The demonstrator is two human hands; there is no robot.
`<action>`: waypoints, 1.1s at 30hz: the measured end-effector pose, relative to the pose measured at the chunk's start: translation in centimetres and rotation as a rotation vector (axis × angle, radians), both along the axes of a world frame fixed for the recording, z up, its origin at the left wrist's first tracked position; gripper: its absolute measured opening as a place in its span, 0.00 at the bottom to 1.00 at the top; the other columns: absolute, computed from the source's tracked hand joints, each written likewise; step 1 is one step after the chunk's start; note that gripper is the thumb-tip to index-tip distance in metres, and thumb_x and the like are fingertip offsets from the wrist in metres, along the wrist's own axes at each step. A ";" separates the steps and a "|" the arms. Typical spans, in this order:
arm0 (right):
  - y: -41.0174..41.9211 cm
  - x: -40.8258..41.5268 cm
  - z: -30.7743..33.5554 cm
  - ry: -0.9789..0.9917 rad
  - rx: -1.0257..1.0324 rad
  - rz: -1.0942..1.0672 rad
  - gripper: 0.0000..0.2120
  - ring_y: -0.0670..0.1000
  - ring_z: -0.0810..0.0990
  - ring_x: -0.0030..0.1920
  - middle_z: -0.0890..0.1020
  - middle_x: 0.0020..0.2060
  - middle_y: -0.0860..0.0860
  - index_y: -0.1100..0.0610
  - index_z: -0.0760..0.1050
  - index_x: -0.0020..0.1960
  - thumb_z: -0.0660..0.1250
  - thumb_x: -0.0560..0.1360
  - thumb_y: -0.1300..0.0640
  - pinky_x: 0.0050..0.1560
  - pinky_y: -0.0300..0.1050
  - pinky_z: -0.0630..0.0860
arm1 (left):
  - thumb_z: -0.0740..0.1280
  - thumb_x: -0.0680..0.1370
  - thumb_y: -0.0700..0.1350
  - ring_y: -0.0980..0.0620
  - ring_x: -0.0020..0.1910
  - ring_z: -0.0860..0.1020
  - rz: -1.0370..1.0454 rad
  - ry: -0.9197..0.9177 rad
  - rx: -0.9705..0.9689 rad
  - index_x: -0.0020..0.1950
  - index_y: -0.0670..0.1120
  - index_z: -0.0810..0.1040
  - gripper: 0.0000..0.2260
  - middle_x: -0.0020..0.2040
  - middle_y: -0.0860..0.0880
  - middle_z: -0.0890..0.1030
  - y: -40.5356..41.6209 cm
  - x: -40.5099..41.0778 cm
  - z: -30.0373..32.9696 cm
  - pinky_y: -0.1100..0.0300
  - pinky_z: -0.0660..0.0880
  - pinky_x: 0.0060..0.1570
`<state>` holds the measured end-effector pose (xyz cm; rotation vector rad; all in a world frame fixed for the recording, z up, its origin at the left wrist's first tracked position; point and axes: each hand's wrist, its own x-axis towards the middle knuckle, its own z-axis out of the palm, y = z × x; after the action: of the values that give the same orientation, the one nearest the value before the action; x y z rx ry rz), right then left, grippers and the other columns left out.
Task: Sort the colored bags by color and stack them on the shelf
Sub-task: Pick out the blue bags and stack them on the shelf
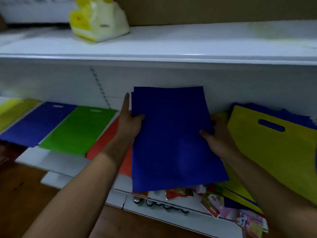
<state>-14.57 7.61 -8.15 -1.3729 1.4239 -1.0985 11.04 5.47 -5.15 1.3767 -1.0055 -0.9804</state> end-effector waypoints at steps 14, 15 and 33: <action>-0.8 29.7 1.2 0.107 -0.031 0.174 0.20 0.49 0.72 0.64 0.73 0.66 0.48 0.49 0.70 0.69 0.66 0.78 0.59 0.60 0.42 0.69 | 0.63 0.77 0.33 0.62 0.38 0.81 0.256 -0.159 -0.016 0.65 0.46 0.76 0.18 0.50 0.52 0.80 4.6 30.0 1.7 0.65 0.80 0.41; -0.7 32.0 1.3 0.114 -0.027 0.172 0.20 0.53 0.73 0.65 0.74 0.66 0.51 0.50 0.71 0.68 0.66 0.78 0.60 0.60 0.44 0.71 | 0.63 0.77 0.33 0.64 0.36 0.80 0.274 -0.165 -0.016 0.64 0.46 0.76 0.18 0.48 0.55 0.79 5.0 32.1 1.8 0.68 0.79 0.38; -3.7 52.7 -1.1 0.146 0.105 0.412 0.26 0.63 0.81 0.49 0.80 0.54 0.50 0.49 0.67 0.72 0.63 0.76 0.65 0.49 0.63 0.80 | 0.66 0.77 0.35 0.51 0.50 0.80 0.498 -0.236 0.118 0.67 0.50 0.75 0.20 0.58 0.49 0.79 5.6 51.9 -0.5 0.58 0.80 0.45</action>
<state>38.08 3.93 -9.26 -1.6052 1.2052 -0.6599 62.91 11.02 -5.65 1.7626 -0.7240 -0.5197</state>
